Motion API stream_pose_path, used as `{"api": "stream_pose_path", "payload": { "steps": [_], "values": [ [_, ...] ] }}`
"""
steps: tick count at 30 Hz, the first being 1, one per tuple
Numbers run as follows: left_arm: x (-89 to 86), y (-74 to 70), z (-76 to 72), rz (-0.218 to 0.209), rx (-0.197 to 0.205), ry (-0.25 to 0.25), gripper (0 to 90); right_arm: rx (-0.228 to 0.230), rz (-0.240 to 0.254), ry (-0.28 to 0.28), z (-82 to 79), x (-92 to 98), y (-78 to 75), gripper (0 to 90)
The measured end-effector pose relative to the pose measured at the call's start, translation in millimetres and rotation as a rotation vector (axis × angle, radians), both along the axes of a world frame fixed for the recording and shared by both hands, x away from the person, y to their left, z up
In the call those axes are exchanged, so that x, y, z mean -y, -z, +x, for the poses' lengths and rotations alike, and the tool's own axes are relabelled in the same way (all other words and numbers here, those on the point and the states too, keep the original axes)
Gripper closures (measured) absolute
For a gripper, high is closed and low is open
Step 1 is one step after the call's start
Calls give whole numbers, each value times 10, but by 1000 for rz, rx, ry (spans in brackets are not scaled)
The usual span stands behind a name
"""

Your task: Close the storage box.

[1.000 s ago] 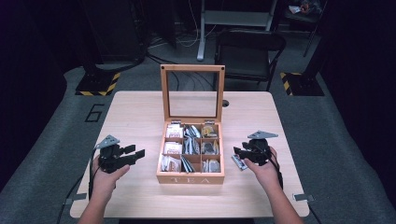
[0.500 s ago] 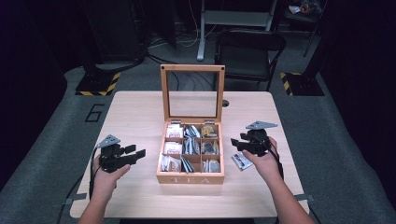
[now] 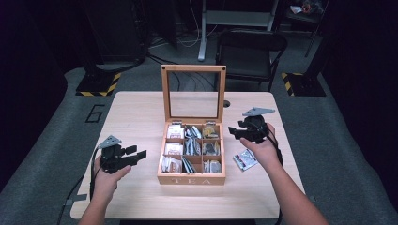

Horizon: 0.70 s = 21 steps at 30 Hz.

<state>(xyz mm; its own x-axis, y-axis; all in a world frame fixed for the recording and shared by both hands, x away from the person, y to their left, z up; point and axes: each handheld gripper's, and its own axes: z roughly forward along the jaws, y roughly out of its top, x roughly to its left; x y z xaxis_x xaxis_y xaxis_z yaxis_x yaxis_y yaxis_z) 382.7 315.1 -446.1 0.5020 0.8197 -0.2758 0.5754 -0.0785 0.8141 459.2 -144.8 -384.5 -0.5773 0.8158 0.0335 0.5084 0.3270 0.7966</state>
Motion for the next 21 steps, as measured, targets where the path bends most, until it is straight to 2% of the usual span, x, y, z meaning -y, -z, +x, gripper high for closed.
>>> {"api": "stream_pose_path", "payload": {
  "steps": [6,16,21],
  "values": [
    [12,5,1,3,0,1,417,16,23,-22,119,-37,-71,483],
    [8,9,0,3,-1,1,417,-1,49,-7,364,-74,-81,483],
    [13,21,5,9,-4,5,417,4,38,-2,473,-94,-72,474]
  ]
}}
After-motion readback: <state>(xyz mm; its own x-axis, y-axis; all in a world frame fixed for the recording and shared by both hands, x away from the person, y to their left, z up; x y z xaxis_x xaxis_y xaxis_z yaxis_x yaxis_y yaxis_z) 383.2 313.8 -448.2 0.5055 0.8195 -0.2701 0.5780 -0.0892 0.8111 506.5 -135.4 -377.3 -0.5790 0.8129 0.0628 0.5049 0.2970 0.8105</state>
